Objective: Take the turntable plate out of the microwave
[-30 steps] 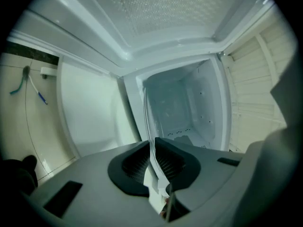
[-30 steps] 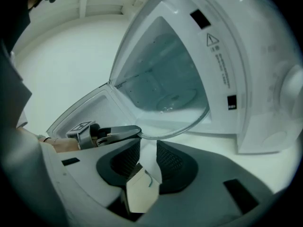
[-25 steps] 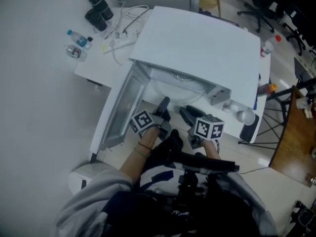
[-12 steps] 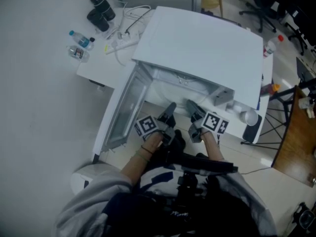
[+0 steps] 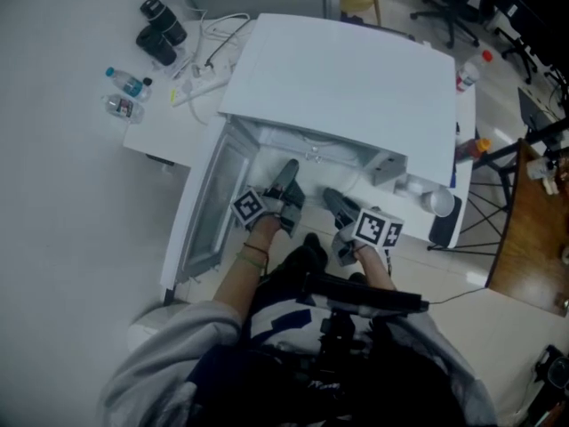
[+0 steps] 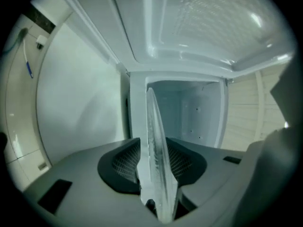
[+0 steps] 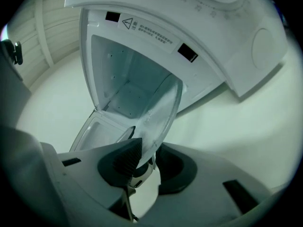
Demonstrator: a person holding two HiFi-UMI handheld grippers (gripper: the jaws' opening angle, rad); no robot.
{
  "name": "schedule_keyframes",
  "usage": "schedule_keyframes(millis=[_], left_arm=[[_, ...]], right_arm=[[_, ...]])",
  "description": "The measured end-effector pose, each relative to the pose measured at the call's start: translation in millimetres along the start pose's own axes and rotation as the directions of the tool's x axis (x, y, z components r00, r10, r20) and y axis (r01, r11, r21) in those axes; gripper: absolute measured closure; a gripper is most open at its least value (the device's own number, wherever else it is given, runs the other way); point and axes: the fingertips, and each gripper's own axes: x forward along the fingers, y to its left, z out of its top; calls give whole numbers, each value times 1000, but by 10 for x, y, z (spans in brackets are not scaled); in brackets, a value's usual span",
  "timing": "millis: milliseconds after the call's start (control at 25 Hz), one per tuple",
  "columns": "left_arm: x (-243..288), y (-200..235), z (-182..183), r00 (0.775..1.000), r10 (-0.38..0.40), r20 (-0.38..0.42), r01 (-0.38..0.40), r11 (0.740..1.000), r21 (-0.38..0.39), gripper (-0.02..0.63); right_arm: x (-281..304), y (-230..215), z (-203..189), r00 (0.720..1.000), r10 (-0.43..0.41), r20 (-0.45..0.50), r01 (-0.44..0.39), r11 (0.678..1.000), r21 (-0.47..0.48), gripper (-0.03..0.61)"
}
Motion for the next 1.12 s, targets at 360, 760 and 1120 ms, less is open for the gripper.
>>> schedule_keyframes(millis=[360, 760, 1120], left_arm=[[7, -110, -127, 997, -27, -77, 34, 995, 90, 592], [-170, -324, -225, 992, -62, -110, 70, 995, 67, 600], [-370, -402, -369, 993, -66, -100, 68, 998, 13, 600]], right_arm=[[-34, -39, -59, 999, -48, -4, 48, 996, -80, 455], [-131, 0, -222, 997, 82, -6, -82, 994, -72, 423], [-247, -6, 6, 986, 145, 85, -142, 989, -41, 462]])
